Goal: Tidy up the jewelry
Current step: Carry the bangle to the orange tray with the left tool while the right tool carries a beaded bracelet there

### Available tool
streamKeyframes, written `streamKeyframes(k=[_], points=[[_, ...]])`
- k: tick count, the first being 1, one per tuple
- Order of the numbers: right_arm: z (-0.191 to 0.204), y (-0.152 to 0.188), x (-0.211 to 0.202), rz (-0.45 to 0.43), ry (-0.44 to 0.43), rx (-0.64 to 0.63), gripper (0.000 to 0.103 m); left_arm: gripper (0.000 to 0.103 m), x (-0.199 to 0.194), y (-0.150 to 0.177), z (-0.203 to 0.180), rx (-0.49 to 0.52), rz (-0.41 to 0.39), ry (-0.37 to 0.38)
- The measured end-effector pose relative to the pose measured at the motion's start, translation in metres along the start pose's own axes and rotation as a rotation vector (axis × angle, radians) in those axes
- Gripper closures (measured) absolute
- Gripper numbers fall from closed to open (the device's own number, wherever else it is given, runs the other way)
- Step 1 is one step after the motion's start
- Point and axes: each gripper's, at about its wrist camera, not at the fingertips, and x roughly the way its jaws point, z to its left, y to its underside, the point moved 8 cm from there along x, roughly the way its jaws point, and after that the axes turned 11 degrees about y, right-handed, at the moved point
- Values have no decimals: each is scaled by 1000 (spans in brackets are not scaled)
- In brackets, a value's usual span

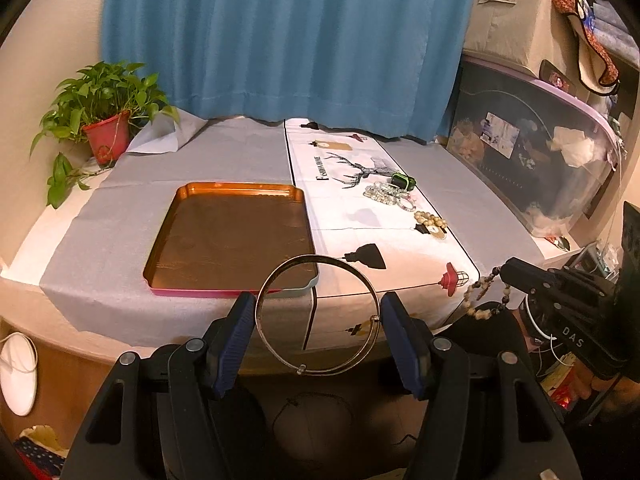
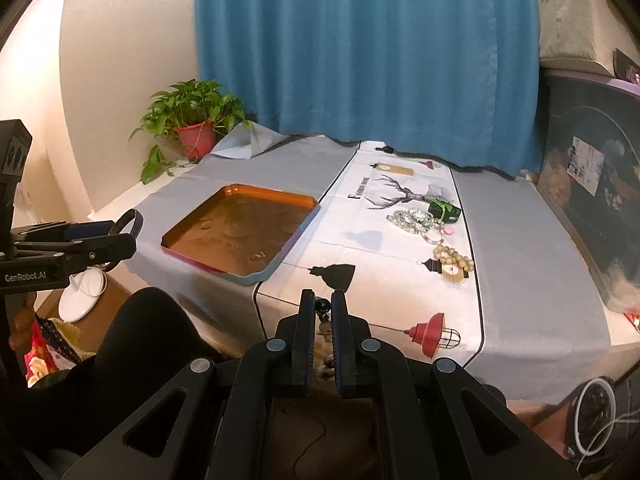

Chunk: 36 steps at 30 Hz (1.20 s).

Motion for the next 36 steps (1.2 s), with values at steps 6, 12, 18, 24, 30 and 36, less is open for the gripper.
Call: streamKeyframes(k=[6,12,18,24,30,36], points=[[0,1,7,18,-1,-4,95,43,4,1,6,-13,8,-9],[4,2,19,41,0,-13,95,43,11,-1,15,-23,13,-22],[9,-4,32,58,0,-24,95,43,18,-3,31,-45,23,-24],[21,-16,47,62,-10,-45,95,43,24,-8,47,-52,24,-30],[43,-35,69,59,-37,-81,95,43,31,-19,70,-72,18,-48],[79,-60,101,44,-88,-108,95,43,44,-33,103,-92,18,-70]])
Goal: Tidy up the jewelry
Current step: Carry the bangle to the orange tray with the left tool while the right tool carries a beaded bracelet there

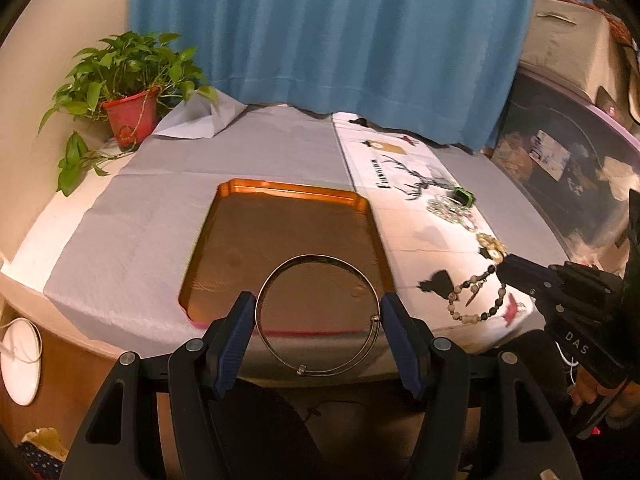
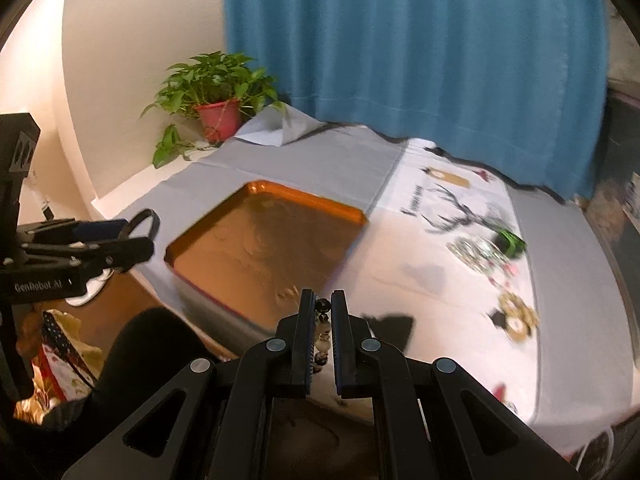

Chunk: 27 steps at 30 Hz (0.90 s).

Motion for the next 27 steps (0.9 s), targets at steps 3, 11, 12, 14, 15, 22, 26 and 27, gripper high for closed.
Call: streamKeyframes(k=[3,11,12,14,15,22,26,27], points=[[13,-16,25,-5,-24,-9,95,43,15,-10,15,-2,10,-12],[43,-35,104,43,-63,-8,95,43,80,-30,50,-10,61,-40],[45,-36,113,50,-63,-9,95,43,87,-31,55,-12,70,-51],[49,-39,131,59,-61,-8,95,43,98,-34,62,-18,77,-51],[50,-40,137,61,-63,-2,95,42,104,-35,65,-16,85,-58],[45,-24,162,171,-7,0,45,4,112,-26,75,52,121,-186],[36,4,132,207,10,4,40,4,93,-3,68,-1,145,-176],[34,14,120,208,21,2,40,4,84,3,65,-25,137,-167]])
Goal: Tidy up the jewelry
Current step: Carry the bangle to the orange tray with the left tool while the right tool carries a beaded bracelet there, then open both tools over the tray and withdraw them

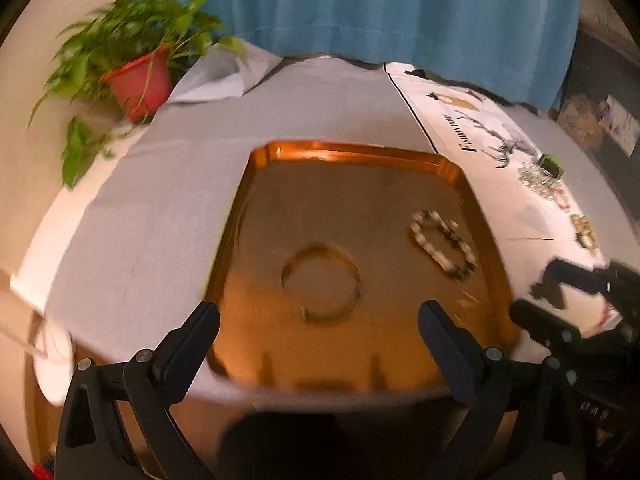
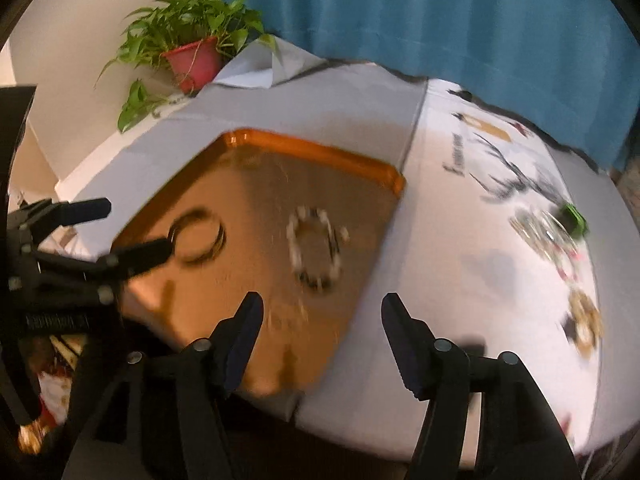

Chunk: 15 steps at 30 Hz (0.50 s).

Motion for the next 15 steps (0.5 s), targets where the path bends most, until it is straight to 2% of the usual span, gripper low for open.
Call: streamKeyframes(k=[4,7,11,15], points=[[-10,39,-42,-14,24,22,37,4,-37,35,-16,-70,-34,45],[-11,57,-73,-41,19,33,36,4,-60,53,-33,-70,-46,61],[-9,66,-110,-118,46,6,34,4,-89,64,-52,-26,-81,38],[-10,70,-141,-184,66,-7,30,4,-117,72,-61,-35,-130,38]])
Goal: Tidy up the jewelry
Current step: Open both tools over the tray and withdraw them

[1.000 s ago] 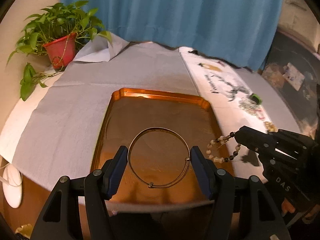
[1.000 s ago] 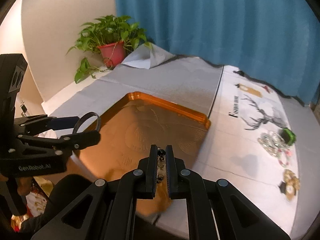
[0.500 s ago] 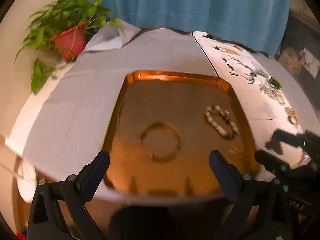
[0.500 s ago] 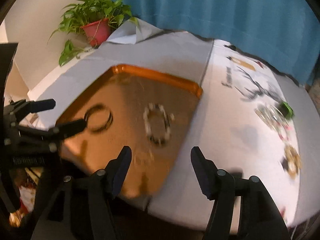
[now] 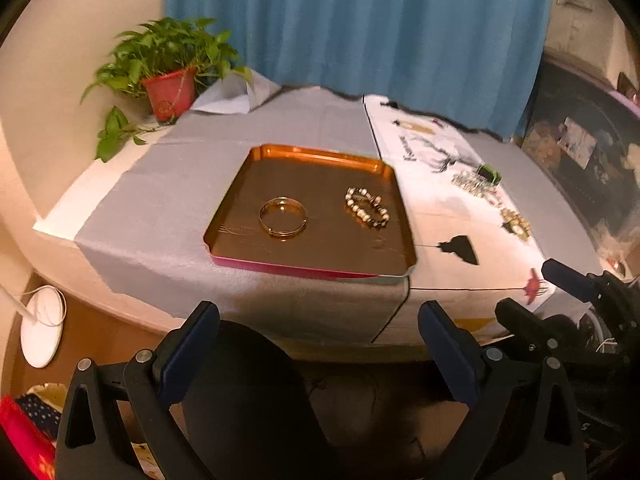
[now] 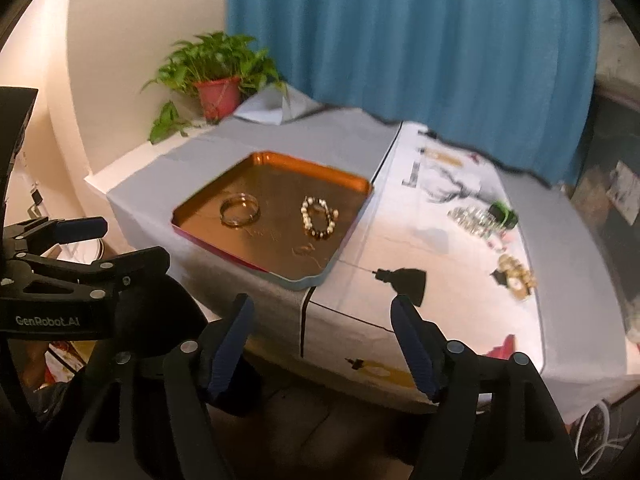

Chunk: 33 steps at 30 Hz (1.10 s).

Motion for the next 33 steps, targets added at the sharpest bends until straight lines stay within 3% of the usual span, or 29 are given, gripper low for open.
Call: streamKeyframes(k=[12,33], points=[[-10,12,-40,-49,12,28,29,4,-41,7,-28,70,-71,-19],[-11,19,-44,-38,9,33,29,4,-35,12,-32,81,-51,-24]])
